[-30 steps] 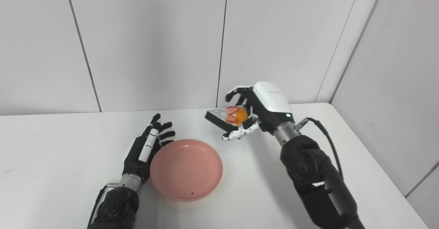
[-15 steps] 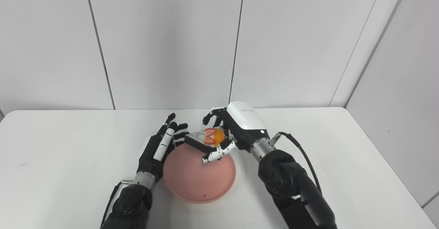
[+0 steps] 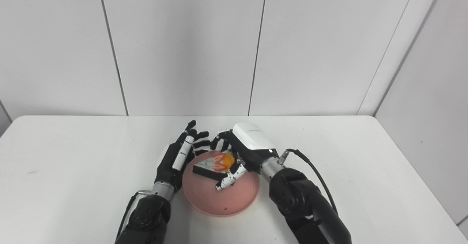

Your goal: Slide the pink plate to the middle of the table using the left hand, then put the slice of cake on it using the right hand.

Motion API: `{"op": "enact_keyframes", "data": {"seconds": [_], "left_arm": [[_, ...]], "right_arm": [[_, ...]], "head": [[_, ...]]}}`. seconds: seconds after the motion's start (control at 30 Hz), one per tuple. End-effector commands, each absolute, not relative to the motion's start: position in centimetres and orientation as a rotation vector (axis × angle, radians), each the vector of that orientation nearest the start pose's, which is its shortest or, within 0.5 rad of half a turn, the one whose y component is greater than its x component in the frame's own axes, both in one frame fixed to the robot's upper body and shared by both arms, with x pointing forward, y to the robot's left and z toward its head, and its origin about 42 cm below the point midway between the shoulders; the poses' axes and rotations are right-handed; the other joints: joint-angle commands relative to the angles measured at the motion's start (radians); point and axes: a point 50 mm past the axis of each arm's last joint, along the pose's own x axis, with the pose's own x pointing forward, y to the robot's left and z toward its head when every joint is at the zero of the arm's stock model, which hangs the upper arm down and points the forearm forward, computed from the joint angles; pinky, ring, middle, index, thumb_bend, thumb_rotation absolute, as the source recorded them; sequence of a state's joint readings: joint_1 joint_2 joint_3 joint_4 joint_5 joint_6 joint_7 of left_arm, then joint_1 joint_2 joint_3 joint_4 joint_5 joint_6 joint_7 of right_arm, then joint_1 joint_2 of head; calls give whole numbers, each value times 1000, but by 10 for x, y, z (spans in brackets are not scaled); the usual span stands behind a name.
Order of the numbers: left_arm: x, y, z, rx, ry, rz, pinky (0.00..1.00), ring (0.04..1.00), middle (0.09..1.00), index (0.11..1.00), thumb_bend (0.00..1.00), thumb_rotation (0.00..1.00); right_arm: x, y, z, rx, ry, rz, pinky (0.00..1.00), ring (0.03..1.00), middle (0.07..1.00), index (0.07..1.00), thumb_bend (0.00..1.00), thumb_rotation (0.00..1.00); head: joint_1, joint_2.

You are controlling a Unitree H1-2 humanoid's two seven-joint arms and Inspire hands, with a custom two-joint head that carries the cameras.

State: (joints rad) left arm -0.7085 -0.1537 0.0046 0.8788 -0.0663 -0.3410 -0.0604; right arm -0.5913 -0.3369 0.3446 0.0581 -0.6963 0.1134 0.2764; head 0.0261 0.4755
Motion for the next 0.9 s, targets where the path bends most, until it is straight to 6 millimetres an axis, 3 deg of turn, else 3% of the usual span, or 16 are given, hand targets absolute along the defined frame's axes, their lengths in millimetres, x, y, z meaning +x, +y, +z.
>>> {"op": "enact_keyframes", "data": {"seconds": [0.0,0.33,0.73,0.83,0.87], "left_arm": [[446,64,109,-156,-29,-301,641,735,791,927,745,824],[445,65,109,-172,-25,-297,630,714,786,927,744,810],[443,66,108,-174,-32,-294,609,709,790,934,717,811],[443,67,108,-175,-33,-293,588,708,782,923,682,813],[443,67,108,-175,-34,-293,585,708,780,917,669,815]], "right_arm": [[432,-179,270,-1184,-420,364,264,344,432,568,849,114],[432,-182,261,-1216,-392,385,291,379,465,574,860,105],[430,-184,249,-1256,-379,361,361,454,546,587,877,195],[429,-185,246,-1265,-361,358,426,545,626,615,851,369],[428,-185,245,-1272,-347,360,477,625,689,642,844,513]], "head": [[-2,2],[-8,8],[-14,13],[-14,13],[-14,13]]}}
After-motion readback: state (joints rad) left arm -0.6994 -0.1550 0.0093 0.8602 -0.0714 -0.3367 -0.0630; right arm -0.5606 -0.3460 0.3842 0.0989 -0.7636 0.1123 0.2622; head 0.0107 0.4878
